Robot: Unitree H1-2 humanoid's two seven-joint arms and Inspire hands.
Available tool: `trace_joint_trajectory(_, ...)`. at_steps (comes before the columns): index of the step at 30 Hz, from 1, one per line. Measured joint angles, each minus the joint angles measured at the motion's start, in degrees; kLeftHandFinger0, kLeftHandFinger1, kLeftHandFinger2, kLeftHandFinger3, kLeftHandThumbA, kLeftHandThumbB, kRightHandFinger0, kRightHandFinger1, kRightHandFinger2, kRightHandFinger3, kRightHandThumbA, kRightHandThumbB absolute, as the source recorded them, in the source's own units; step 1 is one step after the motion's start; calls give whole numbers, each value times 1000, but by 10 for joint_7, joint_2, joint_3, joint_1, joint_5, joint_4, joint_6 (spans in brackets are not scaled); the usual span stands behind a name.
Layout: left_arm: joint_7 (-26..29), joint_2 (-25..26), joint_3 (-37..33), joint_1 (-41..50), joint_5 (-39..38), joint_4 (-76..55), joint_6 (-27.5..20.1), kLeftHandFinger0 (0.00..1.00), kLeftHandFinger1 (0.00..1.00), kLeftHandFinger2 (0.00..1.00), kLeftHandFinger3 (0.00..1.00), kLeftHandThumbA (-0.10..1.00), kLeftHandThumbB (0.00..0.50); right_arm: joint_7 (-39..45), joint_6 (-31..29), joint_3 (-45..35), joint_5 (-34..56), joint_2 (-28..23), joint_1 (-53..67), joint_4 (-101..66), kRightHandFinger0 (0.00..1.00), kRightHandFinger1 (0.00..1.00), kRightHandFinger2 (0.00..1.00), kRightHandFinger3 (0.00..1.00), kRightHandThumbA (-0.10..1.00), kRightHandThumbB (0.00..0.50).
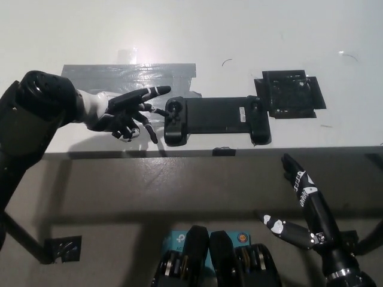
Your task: A controller is being placed at the center of the desk near the left hand and the robot uses its left hand's index finger to press a button at the left area of the controller
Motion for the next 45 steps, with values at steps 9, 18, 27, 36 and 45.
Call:
trace_joint_trajectory(9, -7, -3, 4, -5, 6, 9, 0, 0, 128, 480, 1000, 1000, 461, 0, 2, -1, 0, 0, -1, 0, 973, 1000, 1000, 1000, 825, 181)
trace_joint_trajectory(18, -14, -14, 6, -5, 8, 13, 0, 9, 161, 544, 1000, 1000, 473, 0, 3, -1, 1, 0, -1, 0, 974, 1000, 1000, 1000, 819, 178)
trace_joint_trajectory(27, -14, -16, 7, -5, 13, 15, 0, 0, 116, 448, 1000, 1000, 469, 0, 3, -1, 1, 0, -3, 0, 970, 1000, 1000, 1000, 818, 176)
trace_joint_trajectory(36, -15, -16, 9, -5, 15, 16, 0, 0, 133, 440, 1000, 1000, 460, 0, 5, -1, 1, 0, -6, 0, 962, 1000, 1000, 1000, 816, 176)
trace_joint_trajectory(45, -18, -16, 8, -5, 20, 12, 0, 0, 63, 401, 1000, 1000, 470, 0, 11, -1, 1, 0, -10, 0, 956, 1000, 1000, 1000, 801, 175)
